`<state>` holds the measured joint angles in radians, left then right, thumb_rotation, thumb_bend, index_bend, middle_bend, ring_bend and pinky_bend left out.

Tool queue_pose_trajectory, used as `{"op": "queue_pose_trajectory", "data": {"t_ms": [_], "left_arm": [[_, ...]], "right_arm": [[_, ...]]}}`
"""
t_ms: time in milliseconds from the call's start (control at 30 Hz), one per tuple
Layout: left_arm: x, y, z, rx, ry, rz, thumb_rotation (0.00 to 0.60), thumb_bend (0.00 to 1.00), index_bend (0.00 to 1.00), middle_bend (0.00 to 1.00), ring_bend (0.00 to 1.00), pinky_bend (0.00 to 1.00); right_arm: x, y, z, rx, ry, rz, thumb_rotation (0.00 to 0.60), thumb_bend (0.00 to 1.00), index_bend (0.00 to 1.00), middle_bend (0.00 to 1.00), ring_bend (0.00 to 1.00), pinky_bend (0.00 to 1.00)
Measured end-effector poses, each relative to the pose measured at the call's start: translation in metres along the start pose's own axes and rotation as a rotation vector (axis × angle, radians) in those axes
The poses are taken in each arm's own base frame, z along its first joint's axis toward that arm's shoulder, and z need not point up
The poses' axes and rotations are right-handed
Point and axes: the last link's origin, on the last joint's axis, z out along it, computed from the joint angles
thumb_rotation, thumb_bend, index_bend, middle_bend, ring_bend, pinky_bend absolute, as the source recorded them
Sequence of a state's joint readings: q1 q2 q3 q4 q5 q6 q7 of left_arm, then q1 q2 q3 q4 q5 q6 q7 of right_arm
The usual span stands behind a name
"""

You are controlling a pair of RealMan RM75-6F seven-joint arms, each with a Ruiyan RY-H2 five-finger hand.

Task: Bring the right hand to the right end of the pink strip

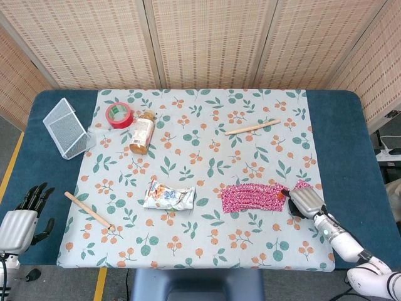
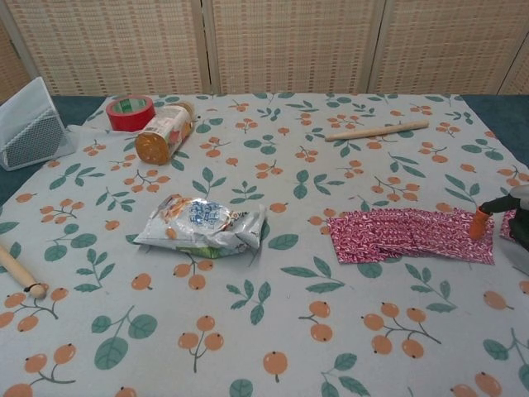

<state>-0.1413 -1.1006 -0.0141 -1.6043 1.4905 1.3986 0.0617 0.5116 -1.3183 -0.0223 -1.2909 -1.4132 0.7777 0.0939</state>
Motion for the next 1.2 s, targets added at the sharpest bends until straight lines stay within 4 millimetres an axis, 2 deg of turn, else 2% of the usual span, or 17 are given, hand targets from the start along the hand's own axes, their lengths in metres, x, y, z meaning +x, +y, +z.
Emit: {"op": "queue_pose_trajectory", "data": {"t_ms": [400, 1200], "left_arm": [[0.000, 0.000, 0.000, 0.001, 0.000, 0.000, 0.600, 0.46, 0.09, 0.00, 0.03, 0.38], [0.001, -0.001, -0.001, 0.006, 0.002, -0.011, 0.600, 0.46, 0.09, 0.00, 0.05, 0.38]], "right_arm": [[-0.004, 0.009, -0.013, -0.036, -0.036, -0.041, 0.600, 0.97, 0.40, 0.87, 0.78, 0.71], [-0.021, 0.033, -0.071, -0.115, -0.106, -0.103, 0.600, 0.97, 0.42, 0.87, 0.78, 0.71]]}}
